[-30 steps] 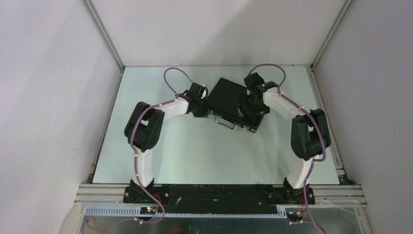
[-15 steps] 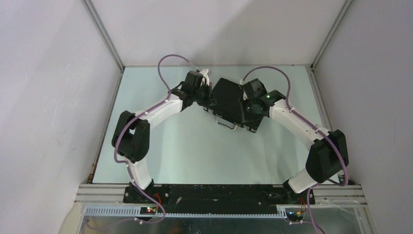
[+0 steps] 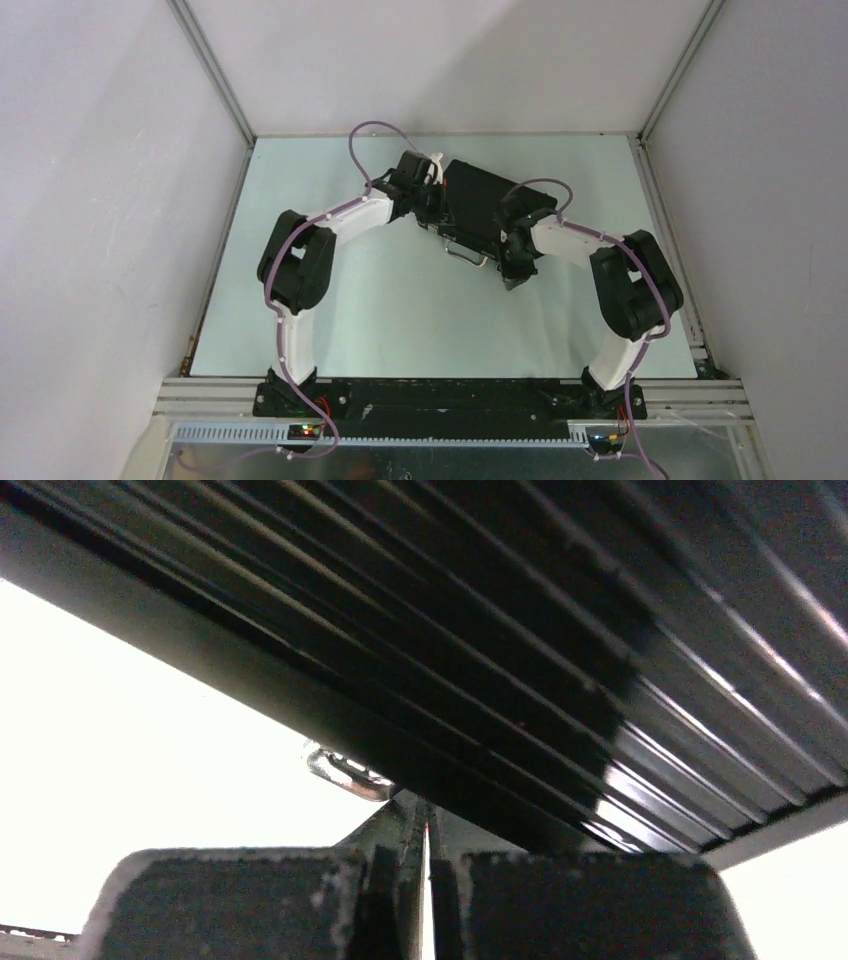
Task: Pack up texas hold em set
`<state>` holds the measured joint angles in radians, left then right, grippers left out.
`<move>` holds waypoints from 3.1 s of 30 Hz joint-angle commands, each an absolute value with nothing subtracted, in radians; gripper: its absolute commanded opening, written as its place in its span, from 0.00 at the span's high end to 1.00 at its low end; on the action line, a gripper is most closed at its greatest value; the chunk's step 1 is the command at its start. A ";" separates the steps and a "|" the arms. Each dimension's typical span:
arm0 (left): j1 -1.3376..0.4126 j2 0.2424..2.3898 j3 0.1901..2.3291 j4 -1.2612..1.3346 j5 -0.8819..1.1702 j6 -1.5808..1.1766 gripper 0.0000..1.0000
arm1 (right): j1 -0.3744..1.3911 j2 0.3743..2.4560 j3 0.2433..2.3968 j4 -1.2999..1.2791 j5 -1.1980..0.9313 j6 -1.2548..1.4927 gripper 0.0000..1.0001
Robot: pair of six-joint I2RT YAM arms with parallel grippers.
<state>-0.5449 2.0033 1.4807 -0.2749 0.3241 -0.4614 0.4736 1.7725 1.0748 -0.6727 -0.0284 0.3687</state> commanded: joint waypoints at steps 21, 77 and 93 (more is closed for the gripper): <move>-0.527 2.026 1.562 -0.338 0.306 -0.412 1.00 | 0.543 1.771 1.068 -0.511 0.217 0.338 1.00; -0.217 0.946 0.223 0.645 -0.476 -0.033 0.01 | 0.128 1.198 0.301 0.724 0.246 0.043 0.01; -0.155 1.109 0.291 0.709 -0.468 -0.064 0.02 | 0.009 1.353 0.250 0.966 0.058 0.051 0.01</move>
<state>-0.1646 1.1095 0.2527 0.6605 -0.4427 -0.0383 0.0109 1.3506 0.2535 0.8555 0.0910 0.0456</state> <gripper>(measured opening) 0.977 0.975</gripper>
